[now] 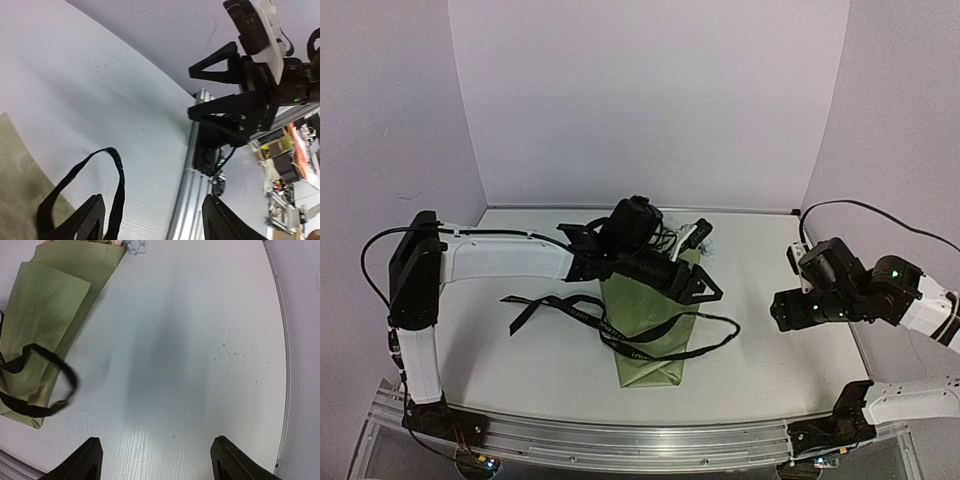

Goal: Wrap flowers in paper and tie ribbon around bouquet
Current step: Place the ribbon in the folded bouquet, then straighten the ribbon at the center of the board.

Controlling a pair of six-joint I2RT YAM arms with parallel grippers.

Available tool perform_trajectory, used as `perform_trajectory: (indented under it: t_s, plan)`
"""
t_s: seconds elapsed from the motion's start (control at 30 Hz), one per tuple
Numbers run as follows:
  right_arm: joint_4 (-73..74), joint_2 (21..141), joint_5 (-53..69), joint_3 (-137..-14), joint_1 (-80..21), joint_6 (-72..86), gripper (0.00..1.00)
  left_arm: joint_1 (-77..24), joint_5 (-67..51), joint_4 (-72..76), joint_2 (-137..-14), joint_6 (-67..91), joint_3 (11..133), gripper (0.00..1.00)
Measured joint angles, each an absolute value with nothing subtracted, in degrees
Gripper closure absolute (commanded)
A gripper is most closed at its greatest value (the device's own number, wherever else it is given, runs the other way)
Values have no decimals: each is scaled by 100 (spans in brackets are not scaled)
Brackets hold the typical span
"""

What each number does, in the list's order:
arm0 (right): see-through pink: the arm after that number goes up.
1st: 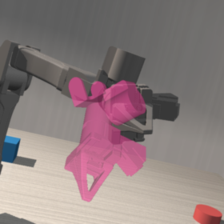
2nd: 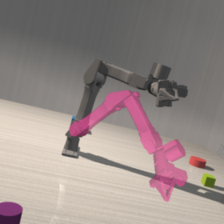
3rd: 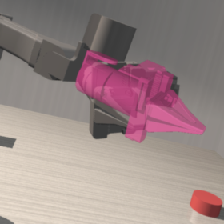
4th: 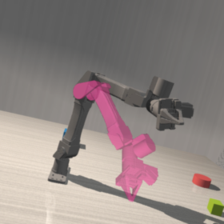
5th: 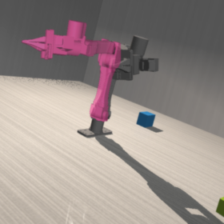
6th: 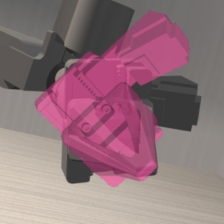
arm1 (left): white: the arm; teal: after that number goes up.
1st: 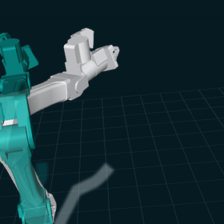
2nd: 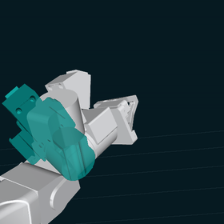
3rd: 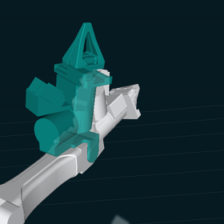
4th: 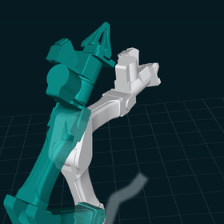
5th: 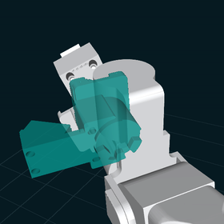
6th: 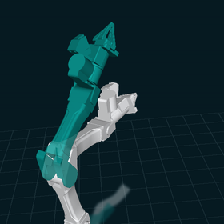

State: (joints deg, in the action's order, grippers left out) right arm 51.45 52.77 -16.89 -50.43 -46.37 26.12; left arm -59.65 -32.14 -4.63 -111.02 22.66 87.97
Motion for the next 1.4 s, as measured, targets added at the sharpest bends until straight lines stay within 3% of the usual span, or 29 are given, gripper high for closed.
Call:
perform_trajectory:
  t_s: [0.13,0.33,0.57,0.97,1.4]
  plan:
    - [5252,5598,-1026,-5151,-4628,2282,24,-5818,-2377,-583,-10581,2438,8239,24]
    - [5244,6746,169,-5972,-4652,1931,25,-4889,-943,-977,-9145,3259,7015,35]
    - [5002,8167,989,-7040,-4919,1749,32,-4063,457,-1793,-8092,4250,5578,38]
    - [4360,11037,1561,-9623,-5607,1193,39,-3597,168,-1949,-7486,5122,3912,38]
    - [4195,12902,1298,-10984,-5876,268,43,-3577,-241,-1954,-6840,5393,3658,38]
